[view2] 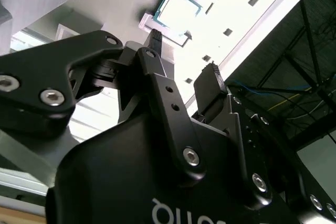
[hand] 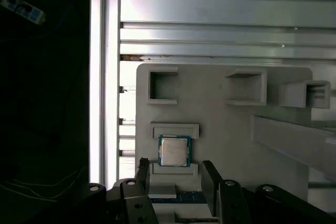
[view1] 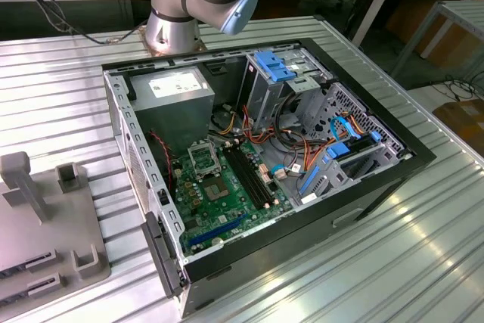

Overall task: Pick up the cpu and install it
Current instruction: 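Pick up the cpu and move it towards the insertion slot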

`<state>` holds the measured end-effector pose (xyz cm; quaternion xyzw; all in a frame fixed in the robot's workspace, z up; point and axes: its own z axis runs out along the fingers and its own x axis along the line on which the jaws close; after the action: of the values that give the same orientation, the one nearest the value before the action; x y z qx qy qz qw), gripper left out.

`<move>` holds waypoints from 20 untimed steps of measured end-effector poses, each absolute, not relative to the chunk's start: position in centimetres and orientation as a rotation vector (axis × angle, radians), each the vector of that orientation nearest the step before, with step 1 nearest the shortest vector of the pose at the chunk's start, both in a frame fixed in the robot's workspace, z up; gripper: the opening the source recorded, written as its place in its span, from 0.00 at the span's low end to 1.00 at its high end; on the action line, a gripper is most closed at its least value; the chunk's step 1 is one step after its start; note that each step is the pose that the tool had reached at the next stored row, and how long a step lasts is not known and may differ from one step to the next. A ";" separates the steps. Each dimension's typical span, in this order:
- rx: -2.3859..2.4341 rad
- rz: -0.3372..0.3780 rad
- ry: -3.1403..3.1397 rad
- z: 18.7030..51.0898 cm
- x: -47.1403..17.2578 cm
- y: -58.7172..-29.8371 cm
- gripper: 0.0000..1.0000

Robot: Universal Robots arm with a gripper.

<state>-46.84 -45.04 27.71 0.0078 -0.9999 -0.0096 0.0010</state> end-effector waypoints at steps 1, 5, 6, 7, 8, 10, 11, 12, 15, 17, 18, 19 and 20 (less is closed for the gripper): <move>0.024 -0.030 -3.139 27.5 -46.8 -45.0 0.52; -0.002 -0.030 -3.139 26.7 -46.8 -45.0 0.52; -0.004 -0.030 -3.139 26.5 -46.8 -45.0 0.53; -0.007 -0.030 -3.139 26.3 -46.8 -45.0 0.60; -0.008 -0.030 -3.138 26.1 -46.8 -45.0 0.60; -0.013 -0.030 -3.138 25.7 -46.8 -45.0 0.60; -0.017 -0.030 -3.138 25.6 -46.8 -45.0 0.60; -0.020 -0.030 -3.138 25.4 -46.8 -45.0 0.60; -0.022 -0.030 -3.135 24.8 -46.8 -45.0 0.60; -0.022 -0.030 -3.134 24.6 -46.8 -45.0 0.60; -0.022 -0.030 -3.134 24.6 -46.8 -45.0 0.60; -0.022 -0.030 -3.134 24.6 -46.8 -45.0 0.60; -0.022 -0.030 -3.134 24.5 -46.8 -45.0 0.60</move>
<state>-46.84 -45.02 24.51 -0.0069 -0.9999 -0.0097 0.0036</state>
